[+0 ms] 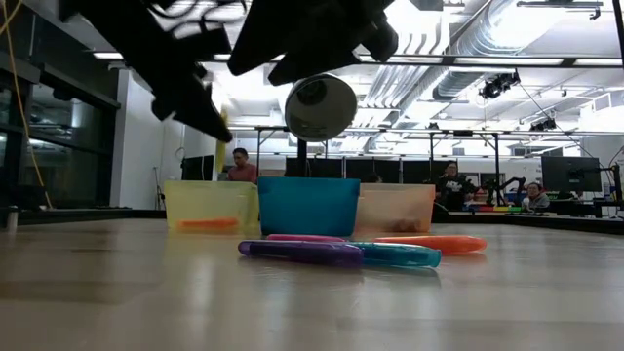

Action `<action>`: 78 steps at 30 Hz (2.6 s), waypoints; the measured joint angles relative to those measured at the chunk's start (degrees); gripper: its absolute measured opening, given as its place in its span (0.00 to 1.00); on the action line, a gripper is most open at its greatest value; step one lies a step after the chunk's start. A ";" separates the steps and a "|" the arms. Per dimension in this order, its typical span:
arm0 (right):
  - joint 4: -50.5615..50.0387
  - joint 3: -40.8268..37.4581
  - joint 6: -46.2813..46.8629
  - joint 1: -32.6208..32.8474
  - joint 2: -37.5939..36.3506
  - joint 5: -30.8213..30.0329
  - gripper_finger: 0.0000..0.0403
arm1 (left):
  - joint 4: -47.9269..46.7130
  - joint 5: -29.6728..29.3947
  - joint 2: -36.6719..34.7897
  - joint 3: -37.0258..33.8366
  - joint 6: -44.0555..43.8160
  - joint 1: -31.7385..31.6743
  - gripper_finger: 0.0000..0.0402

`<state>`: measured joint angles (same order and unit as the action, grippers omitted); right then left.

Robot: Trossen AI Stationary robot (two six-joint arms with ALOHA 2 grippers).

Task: Pick & Place Markers
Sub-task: Put the yellow mini marker into the yellow bin, then put the orange mini marker into the yellow bin

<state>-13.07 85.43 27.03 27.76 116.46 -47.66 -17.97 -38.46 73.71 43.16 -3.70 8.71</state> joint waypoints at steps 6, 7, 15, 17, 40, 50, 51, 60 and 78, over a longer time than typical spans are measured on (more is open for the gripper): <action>-0.17 0.00 0.00 0.30 0.00 0.13 0.62 | -0.57 8.56 -0.02 0.00 7.56 -9.49 0.08; -0.29 0.00 0.00 0.31 0.00 0.23 0.62 | -0.72 10.13 -0.02 0.00 8.28 -10.86 0.08; -0.45 0.00 0.00 0.29 0.00 0.24 0.62 | -5.03 18.95 -0.02 0.00 10.59 -19.51 0.08; -0.45 0.00 0.04 0.29 0.00 0.26 0.62 | -5.14 20.03 -0.02 0.00 10.53 -20.66 0.09; -5.17 0.00 0.19 0.70 0.00 0.63 0.62 | -7.54 27.47 -0.02 0.00 5.42 -21.05 0.43; -14.81 0.00 1.52 2.30 0.00 2.89 0.62 | -7.65 28.72 -4.93 0.00 4.53 -15.91 0.43; -15.60 0.00 2.15 2.30 0.00 3.85 0.62 | -7.75 28.25 -5.85 0.00 4.48 -15.35 0.43; -20.18 0.00 6.21 2.26 -0.01 6.32 0.62 | -7.96 25.73 -14.94 0.04 -0.08 -6.81 0.43; -31.16 0.00 10.15 0.83 -5.20 27.12 0.62 | -10.97 3.39 -19.08 -4.12 -10.36 21.62 0.43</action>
<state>-44.23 85.43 37.18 28.59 111.26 -20.54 -28.94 -35.07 54.64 39.03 -14.06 30.34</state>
